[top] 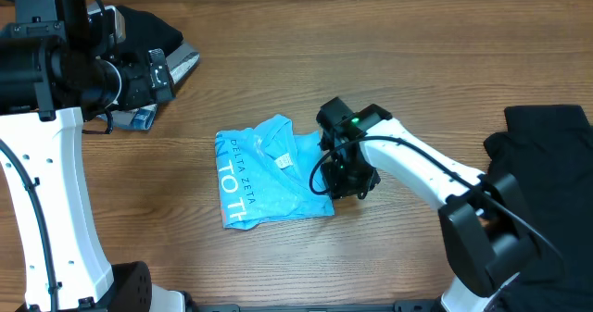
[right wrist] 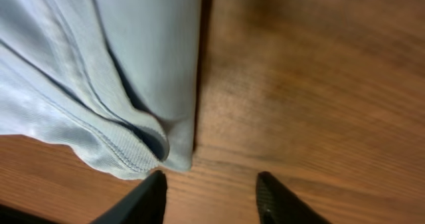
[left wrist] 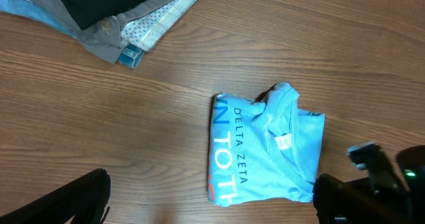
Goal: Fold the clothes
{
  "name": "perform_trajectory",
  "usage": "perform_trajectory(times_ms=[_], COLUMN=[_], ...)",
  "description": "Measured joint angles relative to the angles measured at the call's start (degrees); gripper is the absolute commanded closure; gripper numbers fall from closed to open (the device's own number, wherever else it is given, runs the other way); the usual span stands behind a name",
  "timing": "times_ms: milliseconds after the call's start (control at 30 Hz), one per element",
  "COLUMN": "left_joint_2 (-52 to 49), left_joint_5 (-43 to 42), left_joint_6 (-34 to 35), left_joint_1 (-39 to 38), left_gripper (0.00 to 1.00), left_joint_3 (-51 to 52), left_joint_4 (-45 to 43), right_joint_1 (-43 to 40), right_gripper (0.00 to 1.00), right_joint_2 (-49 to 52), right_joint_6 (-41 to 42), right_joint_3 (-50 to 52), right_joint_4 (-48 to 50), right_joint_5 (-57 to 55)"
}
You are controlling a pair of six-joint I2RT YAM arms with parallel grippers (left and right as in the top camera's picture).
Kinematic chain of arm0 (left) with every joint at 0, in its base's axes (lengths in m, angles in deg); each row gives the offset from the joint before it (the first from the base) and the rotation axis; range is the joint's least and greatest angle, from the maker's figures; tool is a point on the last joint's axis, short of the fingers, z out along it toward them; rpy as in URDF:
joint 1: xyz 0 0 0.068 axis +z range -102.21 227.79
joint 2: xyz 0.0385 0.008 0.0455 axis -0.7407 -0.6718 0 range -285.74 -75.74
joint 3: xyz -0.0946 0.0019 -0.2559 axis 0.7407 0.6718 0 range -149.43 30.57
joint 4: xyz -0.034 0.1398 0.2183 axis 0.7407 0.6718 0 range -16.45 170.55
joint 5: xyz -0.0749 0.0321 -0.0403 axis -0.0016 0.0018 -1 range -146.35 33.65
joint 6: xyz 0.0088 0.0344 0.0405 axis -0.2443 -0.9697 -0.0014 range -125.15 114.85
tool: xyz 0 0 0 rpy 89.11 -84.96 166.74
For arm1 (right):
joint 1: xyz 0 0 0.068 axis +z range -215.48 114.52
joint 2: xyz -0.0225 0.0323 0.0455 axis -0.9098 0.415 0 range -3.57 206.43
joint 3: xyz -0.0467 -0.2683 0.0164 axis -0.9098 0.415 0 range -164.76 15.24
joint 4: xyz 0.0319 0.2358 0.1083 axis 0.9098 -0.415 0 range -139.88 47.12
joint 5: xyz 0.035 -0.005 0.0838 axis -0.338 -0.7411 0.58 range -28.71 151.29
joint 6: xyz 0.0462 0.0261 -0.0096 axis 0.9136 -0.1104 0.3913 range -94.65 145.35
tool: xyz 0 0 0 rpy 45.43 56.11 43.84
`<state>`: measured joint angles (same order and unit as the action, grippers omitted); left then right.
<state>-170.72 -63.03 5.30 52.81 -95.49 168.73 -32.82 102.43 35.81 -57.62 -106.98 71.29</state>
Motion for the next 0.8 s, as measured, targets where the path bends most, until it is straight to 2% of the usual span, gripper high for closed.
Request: perform_trajectory(times_ms=[67,133,300,467,800], left_joint_2=[0.0,0.0,0.0,0.0,0.0], left_joint_5=[0.0,0.0,0.0,0.0,-0.2], left_joint_6=[-0.15,-0.17,-0.17,-0.17,-0.17], left_joint_1=[0.0,0.0,0.0,0.0,0.0], left_gripper=[0.0,0.0,0.0,0.0,0.0], left_joint_3=[0.0,0.0,0.0,0.0,0.0], left_joint_4=[-0.02,-0.04,0.04,0.61,0.85], right_joint_1=[-0.55,-1.18,-1.92,-1.81,-2.45], right_gripper=[0.51,0.46,0.46,0.45,0.41], right_joint_2=[-1.01,-1.84,-2.36,-1.88,9.29], right_joint_6=[0.04,0.09,0.13,1.11,3.89], right_joint_3=[-0.37,-1.4,-2.86,-3.02,-3.39], right_joint_4=[1.57,5.01,19.78,30.1,43.67], right_joint_5=[-0.42,0.11,6.27,9.73,11.69])
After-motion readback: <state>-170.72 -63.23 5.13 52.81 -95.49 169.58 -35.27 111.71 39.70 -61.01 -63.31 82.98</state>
